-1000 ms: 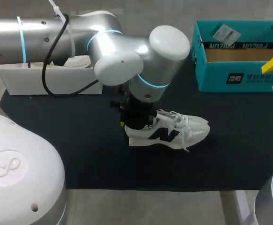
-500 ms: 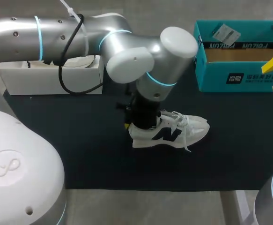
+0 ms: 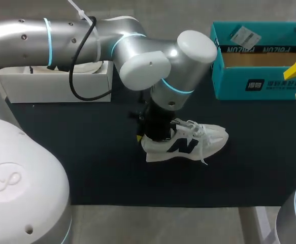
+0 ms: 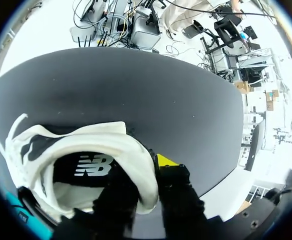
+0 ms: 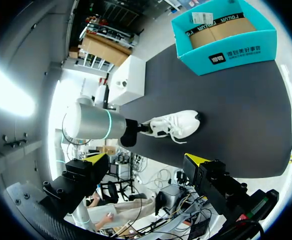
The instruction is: Take the shoe out of the shoebox, open the shoe tongue, remove and reinsert the insole, then place the shoe into the shoebox
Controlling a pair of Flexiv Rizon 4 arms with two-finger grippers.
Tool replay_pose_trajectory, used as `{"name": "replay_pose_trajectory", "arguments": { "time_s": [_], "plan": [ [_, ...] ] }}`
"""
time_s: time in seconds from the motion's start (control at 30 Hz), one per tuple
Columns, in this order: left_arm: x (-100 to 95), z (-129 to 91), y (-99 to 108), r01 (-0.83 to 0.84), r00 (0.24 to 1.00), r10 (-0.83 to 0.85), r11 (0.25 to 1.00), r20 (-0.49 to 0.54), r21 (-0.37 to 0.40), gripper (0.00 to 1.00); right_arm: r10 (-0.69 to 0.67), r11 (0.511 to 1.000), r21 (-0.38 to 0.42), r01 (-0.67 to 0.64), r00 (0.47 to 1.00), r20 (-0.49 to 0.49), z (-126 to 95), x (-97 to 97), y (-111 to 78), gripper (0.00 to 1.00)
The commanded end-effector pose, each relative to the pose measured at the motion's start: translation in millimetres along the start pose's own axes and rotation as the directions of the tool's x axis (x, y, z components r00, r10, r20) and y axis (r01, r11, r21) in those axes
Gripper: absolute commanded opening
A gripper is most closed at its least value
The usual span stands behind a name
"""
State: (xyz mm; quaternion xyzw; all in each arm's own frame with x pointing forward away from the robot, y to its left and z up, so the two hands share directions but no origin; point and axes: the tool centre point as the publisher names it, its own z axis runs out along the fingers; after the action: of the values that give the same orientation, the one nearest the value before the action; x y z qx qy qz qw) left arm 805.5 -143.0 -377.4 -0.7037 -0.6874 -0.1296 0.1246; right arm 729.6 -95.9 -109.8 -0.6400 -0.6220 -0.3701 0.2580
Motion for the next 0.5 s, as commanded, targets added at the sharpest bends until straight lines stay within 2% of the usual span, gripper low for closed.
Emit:
{"name": "replay_pose_trajectory", "arguments": {
  "time_s": [0.03,0.2,0.33,0.5],
  "plan": [
    [-1.6,-10,0,-0.018,0.999,0.019,1.000,0.027,-0.023,1.00,0.001,1.000,0.000,-0.001,1.000,0.002,0,-0.2,-0.3,1.00],
    [-0.1,-24,0,-0.021,0.997,0.024,0.999,0.073,-0.051,1.00,0.001,1.000,0.000,-0.001,1.000,0.002,0,-0.2,-0.3,1.00],
    [7.5,-29,-2,0.001,0.992,0.004,0.999,0.128,-0.043,1.00,0.001,1.000,0.000,-0.001,1.000,0.002,0,-0.2,-0.3,1.00],
    [23.5,-53,-4,0.072,0.982,-0.063,0.997,0.178,-0.040,1.00,0.001,1.000,0.000,-0.001,1.000,0.002,0,-0.2,-0.3,1.00]
  ]
}}
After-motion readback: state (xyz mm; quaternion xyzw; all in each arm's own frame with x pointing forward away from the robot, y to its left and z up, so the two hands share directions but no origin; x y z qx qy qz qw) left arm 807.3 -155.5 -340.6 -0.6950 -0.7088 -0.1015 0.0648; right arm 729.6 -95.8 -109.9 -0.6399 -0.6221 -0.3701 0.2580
